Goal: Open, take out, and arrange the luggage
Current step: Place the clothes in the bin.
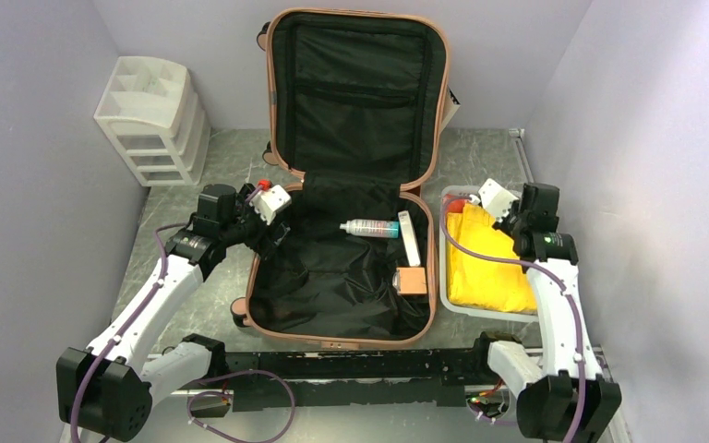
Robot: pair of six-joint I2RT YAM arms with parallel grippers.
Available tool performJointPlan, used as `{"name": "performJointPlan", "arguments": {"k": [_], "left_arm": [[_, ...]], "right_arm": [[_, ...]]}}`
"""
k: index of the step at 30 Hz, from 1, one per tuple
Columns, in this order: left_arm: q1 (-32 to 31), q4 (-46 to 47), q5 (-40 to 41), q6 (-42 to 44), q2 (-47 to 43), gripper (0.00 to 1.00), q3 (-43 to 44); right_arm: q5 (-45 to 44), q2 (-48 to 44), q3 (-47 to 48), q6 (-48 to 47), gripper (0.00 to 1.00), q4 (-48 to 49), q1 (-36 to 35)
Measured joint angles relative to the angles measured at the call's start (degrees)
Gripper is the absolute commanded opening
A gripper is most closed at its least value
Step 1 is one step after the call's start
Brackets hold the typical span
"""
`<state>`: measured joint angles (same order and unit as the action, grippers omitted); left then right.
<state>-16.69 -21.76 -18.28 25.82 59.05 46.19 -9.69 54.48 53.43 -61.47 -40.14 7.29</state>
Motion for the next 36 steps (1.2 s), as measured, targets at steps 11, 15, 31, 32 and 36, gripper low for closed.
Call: {"name": "performJointPlan", "arguments": {"k": [11, 15, 31, 32, 36], "left_arm": [[0.00, -0.02, -0.07, 0.02, -0.02, 0.92, 0.00], [0.00, -0.02, -0.07, 0.02, -0.02, 0.92, 0.00], [0.00, -0.28, 0.79, 0.02, 0.55, 0.97, 0.44], [0.00, -0.39, 1.36, 0.00, 0.83, 0.97, 0.85], [0.39, -1.86, 6.64, -0.17, 3.82, 0.97, 6.86]], "right_arm": [[-3.50, 15.47, -11.15, 4.72, 0.00, 9.77, 1.25], [-3.02, 16.81, -9.66, 5.79, 0.00, 8.61, 1.33], [22.99, 2.91, 16.24, 14.05, 0.67, -7.10, 1.86], [25.38, 2.97, 16.98, 14.84, 0.70, -8.07, 1.79], [33.81, 5.05, 18.32, 18.40, 0.84, -10.67, 1.66]]}}
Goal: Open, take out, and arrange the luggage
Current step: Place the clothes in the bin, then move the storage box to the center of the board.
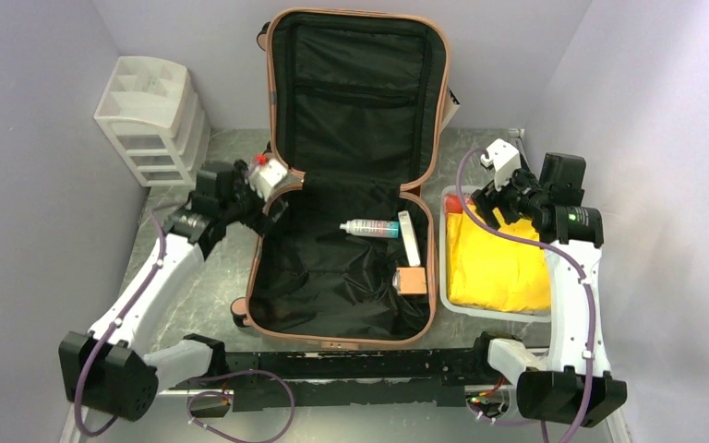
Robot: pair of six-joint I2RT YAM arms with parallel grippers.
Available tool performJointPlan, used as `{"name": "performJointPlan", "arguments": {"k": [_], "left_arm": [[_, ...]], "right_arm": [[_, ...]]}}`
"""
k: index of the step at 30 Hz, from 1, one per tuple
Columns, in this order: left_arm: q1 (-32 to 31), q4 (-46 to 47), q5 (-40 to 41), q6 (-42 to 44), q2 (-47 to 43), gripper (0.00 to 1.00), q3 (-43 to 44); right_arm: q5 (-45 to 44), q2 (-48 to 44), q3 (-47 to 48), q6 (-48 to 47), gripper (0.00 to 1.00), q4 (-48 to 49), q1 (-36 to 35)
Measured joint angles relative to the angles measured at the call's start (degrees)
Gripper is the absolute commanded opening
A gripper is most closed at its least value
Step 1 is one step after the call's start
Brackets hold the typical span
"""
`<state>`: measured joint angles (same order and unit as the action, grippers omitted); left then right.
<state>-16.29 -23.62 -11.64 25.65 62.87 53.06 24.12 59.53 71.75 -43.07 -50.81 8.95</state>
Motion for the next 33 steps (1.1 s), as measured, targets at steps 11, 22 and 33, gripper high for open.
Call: {"name": "performJointPlan", "arguments": {"k": [11, 22, 33], "left_arm": [[20.52, -3.87, 6.23, -3.06, 25.05, 0.97, 40.52], [23.02, -7.74, 11.56, -7.13, 48.76, 0.97, 65.42], [29.16, -8.44, 8.41, -10.32, 52.63, 0.97, 66.14]], "right_arm": [[20.68, -3.17, -10.91, 7.15, 0.91, 10.73, -0.24], [19.54, -11.87, -25.38, 12.92, 0.91, 27.43, -5.62], [18.21, -11.08, -25.55, 13.20, 0.91, 30.73, -5.68]]}}
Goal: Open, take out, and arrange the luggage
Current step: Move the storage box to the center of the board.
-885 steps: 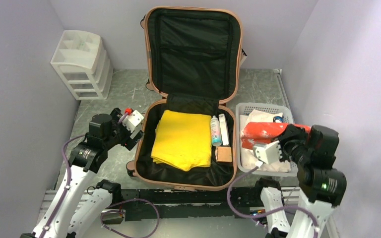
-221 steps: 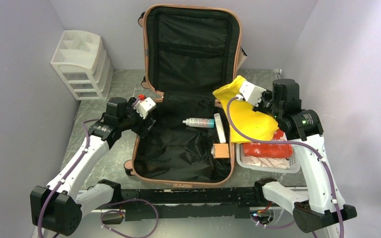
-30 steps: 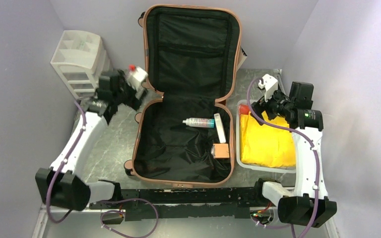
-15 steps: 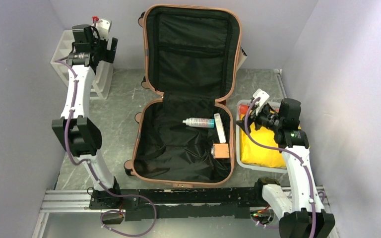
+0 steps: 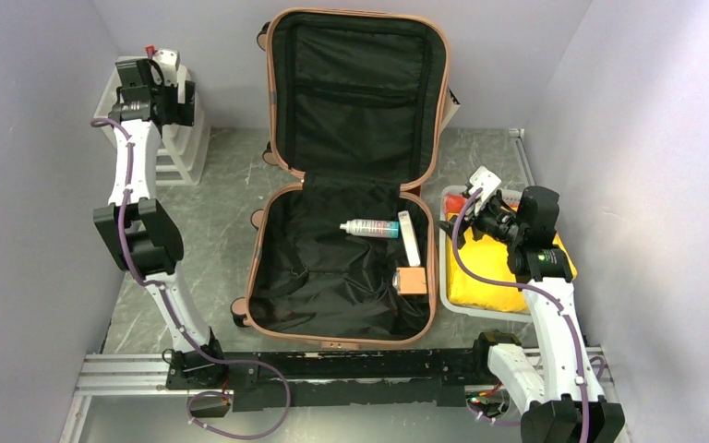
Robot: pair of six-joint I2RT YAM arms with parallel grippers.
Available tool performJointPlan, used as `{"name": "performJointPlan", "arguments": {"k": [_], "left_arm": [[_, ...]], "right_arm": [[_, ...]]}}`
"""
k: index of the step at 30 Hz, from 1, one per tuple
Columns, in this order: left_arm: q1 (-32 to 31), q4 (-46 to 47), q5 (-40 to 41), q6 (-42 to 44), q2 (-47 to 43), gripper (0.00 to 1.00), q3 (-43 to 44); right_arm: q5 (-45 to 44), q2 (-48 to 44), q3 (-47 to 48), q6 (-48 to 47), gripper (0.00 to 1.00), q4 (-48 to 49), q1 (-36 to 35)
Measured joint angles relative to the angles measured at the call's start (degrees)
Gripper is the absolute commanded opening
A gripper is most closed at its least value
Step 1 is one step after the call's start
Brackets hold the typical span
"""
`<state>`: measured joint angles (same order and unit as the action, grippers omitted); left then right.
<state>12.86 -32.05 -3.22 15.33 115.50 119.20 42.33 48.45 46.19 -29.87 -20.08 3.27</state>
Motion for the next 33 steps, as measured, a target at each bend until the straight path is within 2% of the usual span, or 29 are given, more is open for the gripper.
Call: {"name": "performJointPlan", "arguments": {"k": [6, 9, 12, 15, 21, 24, 33], "left_arm": [[-0.37, 1.49, -0.37, 0.24, 0.26, 0.97, -1.51], [-0.35, 2.21, 0.00, 0.22, 0.66, 0.93, -2.62], [-0.28, 3.56, 0.09, 0.20, 1.18, 0.79, -3.30], [-0.28, 4.55, 0.04, -0.09, 1.64, 0.70, -3.48], [-0.50, 6.82, -0.13, -0.13, 3.30, 0.68, -3.41], [-0.61, 7.43, -0.44, -0.15, 3.74, 0.56, -3.41], [-0.68, 7.54, -0.31, -0.46, 6.19, 0.41, -1.05]], "right_arm": [[-0.17, -0.13, -0.11, 0.13, 0.91, 0.68, -0.02], [-0.35, -0.13, -0.11, 0.11, 0.91, 0.70, -0.02], [-0.33, -0.13, -0.24, 0.09, 0.91, 0.70, -0.02], [-0.31, -0.11, -0.33, -0.07, 0.91, 0.66, -0.02], [-0.17, -0.13, -0.33, -0.63, 0.91, 0.39, -0.04], [0.11, -0.11, -0.33, -0.96, 0.91, 0.07, -0.04], [0.20, 0.15, -0.33, -2.16, 0.91, -0.87, -0.37]]}}
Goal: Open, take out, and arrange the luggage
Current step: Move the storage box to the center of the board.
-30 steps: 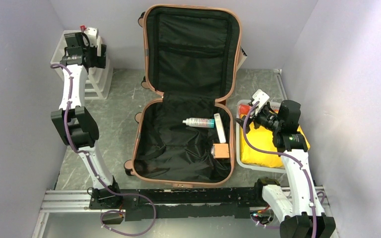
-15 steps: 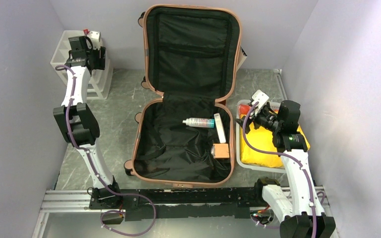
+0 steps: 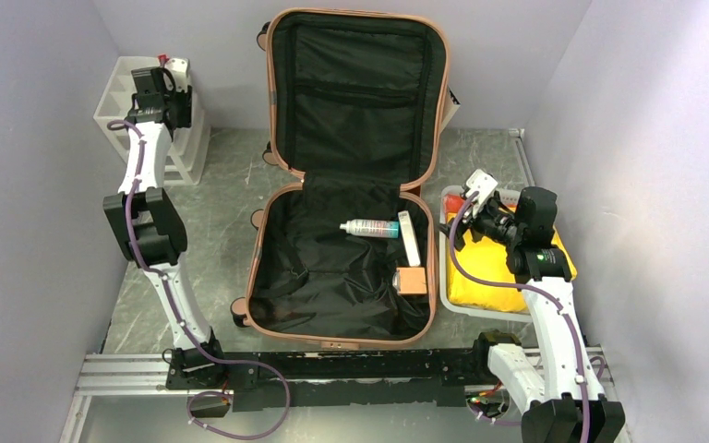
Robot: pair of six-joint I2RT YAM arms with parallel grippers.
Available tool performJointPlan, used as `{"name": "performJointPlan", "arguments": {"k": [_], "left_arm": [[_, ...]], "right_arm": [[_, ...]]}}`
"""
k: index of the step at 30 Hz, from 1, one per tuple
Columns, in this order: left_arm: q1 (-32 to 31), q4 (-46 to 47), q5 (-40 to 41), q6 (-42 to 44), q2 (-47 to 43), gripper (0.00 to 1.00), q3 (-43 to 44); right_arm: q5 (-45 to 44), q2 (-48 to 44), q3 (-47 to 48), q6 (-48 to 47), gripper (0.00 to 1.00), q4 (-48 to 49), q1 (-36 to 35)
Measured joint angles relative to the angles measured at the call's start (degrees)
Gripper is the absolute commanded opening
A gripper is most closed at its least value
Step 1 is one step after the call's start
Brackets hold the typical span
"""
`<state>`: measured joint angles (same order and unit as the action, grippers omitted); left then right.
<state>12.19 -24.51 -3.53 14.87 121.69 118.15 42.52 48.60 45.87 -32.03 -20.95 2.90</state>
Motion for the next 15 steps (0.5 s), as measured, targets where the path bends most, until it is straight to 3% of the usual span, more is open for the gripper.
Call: {"name": "performJointPlan", "arguments": {"k": [2, 6, 8, 15], "left_arm": [[0.04, 0.00, 0.31, -0.17, 0.07, 0.36, 0.13], [0.11, 0.13, 1.49, -0.74, 0.07, 0.12, 0.17], [0.22, 0.09, 1.05, -1.05, 0.07, 0.06, 0.26], [0.24, -0.44, -1.38, -2.19, -2.84, 0.05, -3.02]], "right_arm": [[0.00, 0.09, 0.00, -0.20, 0.91, -0.09, -0.04], [0.04, 0.11, 0.00, -0.55, 0.91, -0.42, -0.11], [0.04, 0.13, 0.00, -0.59, 0.91, -0.48, -0.11], [0.07, 0.15, 0.00, -0.96, 0.91, -0.50, -0.11]]}}
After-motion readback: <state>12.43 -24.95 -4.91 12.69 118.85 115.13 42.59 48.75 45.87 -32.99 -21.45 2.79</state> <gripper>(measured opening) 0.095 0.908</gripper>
